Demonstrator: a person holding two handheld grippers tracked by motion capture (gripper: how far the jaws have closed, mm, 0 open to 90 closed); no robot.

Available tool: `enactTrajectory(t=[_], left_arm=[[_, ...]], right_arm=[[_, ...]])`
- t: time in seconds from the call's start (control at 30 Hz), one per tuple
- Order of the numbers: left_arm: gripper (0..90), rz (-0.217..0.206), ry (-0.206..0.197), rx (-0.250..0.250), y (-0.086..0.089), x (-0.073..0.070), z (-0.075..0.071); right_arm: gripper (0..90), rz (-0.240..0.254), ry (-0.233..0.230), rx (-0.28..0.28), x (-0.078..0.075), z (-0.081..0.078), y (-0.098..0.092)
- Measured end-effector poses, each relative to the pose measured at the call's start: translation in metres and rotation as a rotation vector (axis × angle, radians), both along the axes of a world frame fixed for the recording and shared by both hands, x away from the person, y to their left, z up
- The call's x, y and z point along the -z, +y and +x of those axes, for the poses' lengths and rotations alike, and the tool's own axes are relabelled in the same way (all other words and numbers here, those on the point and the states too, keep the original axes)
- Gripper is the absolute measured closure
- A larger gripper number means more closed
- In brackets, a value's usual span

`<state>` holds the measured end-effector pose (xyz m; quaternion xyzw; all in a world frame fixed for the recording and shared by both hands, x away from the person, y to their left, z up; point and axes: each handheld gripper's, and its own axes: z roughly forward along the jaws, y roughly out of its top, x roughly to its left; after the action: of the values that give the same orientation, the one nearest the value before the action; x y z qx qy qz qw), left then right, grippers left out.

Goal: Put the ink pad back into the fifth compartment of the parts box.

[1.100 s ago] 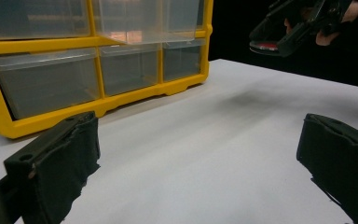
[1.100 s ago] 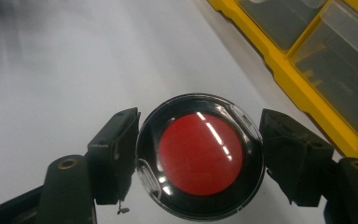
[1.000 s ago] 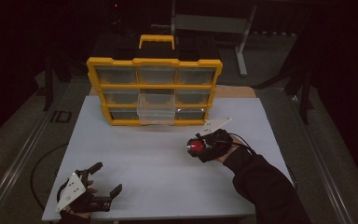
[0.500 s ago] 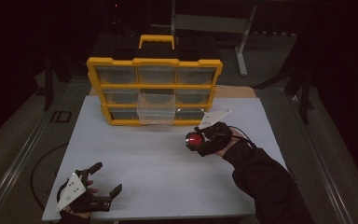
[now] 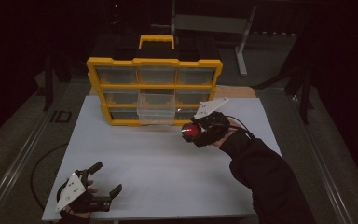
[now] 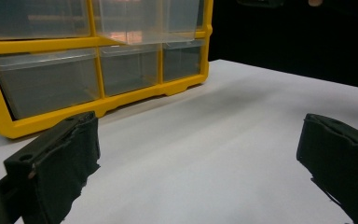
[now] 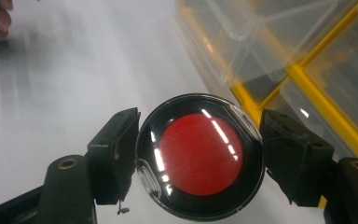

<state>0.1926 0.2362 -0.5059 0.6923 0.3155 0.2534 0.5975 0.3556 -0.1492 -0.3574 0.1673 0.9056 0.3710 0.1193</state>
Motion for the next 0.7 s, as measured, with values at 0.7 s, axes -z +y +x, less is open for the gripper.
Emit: enactTrajectory(t=[0.7], left_arm=[[0.0, -0.004, -0.002, 0.000, 0.001, 0.000, 0.000]], right_arm=[[30.3, 0.012, -0.015, 0.013, -0.029, 0.018, 0.013]])
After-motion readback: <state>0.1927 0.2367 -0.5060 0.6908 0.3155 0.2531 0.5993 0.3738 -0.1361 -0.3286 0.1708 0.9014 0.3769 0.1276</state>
